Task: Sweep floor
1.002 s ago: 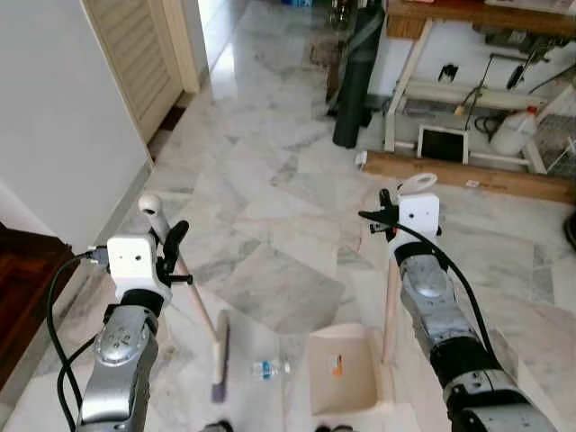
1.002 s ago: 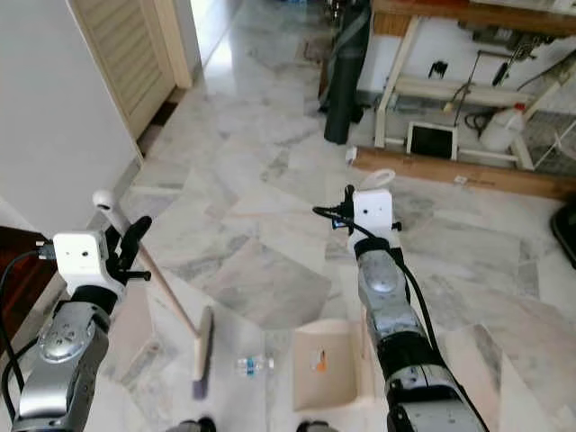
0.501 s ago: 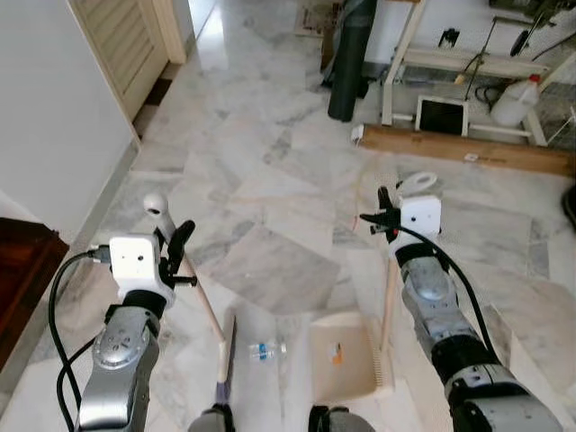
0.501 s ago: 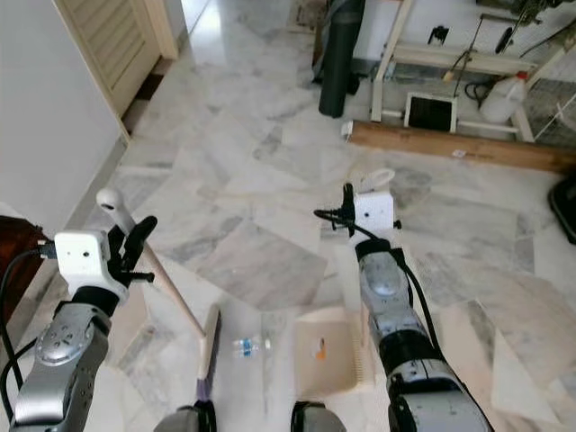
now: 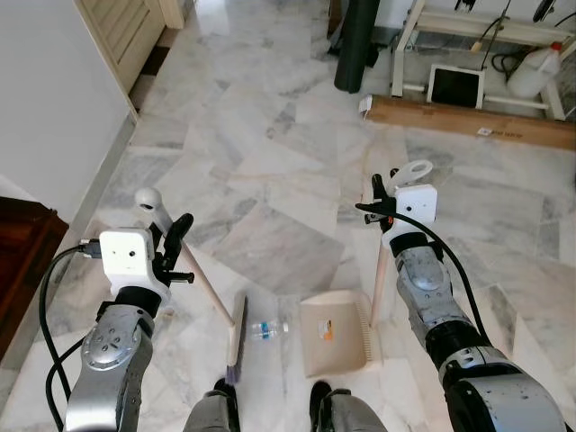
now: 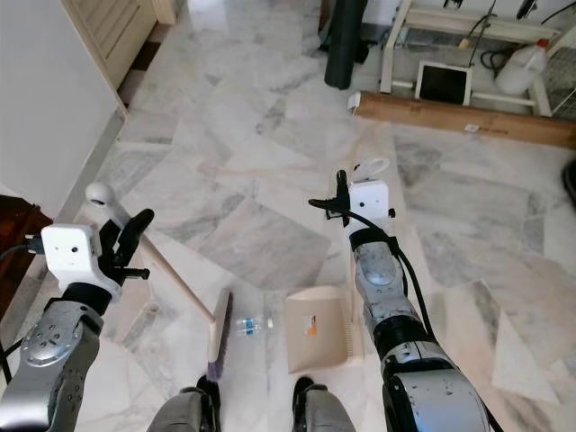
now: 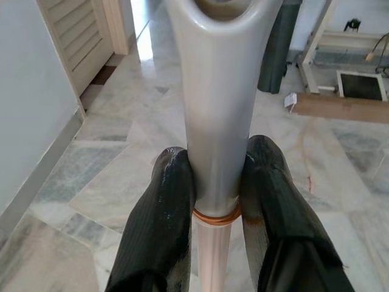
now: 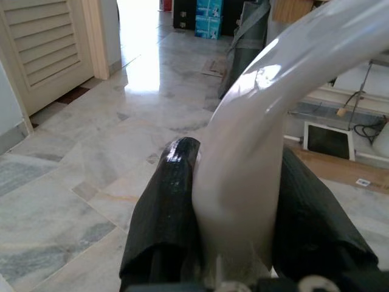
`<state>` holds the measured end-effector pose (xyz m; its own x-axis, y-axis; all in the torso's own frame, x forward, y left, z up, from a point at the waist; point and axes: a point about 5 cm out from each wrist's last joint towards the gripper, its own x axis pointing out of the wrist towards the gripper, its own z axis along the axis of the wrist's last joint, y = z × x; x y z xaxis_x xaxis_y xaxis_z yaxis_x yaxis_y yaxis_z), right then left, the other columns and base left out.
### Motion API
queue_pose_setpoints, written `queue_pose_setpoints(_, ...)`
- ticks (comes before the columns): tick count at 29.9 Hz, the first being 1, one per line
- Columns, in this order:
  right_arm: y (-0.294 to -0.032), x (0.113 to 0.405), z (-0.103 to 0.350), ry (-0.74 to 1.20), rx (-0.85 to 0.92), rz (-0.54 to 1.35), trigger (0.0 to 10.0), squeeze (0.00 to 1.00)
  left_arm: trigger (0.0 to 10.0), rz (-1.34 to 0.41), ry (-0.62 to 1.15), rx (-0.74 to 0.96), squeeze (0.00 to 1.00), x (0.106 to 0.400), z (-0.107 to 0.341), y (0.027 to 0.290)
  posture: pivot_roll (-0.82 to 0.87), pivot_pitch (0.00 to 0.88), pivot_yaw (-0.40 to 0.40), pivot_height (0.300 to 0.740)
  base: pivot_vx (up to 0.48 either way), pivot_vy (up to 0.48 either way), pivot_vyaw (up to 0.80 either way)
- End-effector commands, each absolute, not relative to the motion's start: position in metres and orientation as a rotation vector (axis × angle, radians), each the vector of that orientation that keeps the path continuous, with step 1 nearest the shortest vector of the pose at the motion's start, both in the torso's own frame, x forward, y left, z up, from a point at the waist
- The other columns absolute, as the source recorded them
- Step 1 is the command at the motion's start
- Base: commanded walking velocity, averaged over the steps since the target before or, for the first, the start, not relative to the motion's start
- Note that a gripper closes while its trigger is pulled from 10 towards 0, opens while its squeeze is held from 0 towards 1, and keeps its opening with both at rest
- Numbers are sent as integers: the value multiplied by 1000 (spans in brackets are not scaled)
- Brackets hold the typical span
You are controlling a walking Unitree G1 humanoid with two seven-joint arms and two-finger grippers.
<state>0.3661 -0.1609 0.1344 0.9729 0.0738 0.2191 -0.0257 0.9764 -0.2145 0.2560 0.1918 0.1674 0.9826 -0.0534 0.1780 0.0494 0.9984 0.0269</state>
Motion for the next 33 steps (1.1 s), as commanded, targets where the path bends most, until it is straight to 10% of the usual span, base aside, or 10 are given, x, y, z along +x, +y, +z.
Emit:
queue_pose_setpoints(1, -161, 361, 122, -199, -224, 60, 10000, 0, 10000, -43, -169, 42, 0, 250, 169, 198, 116, 411, 12, 740, 0, 0, 0)
queue_pose_setpoints(33, -146, 349, 93, -81, -147, 125, 10000, 0, 10000, -139, -25, -50, 0, 256, 155, 190, 84, 467, -8, 740, 0, 0, 0)
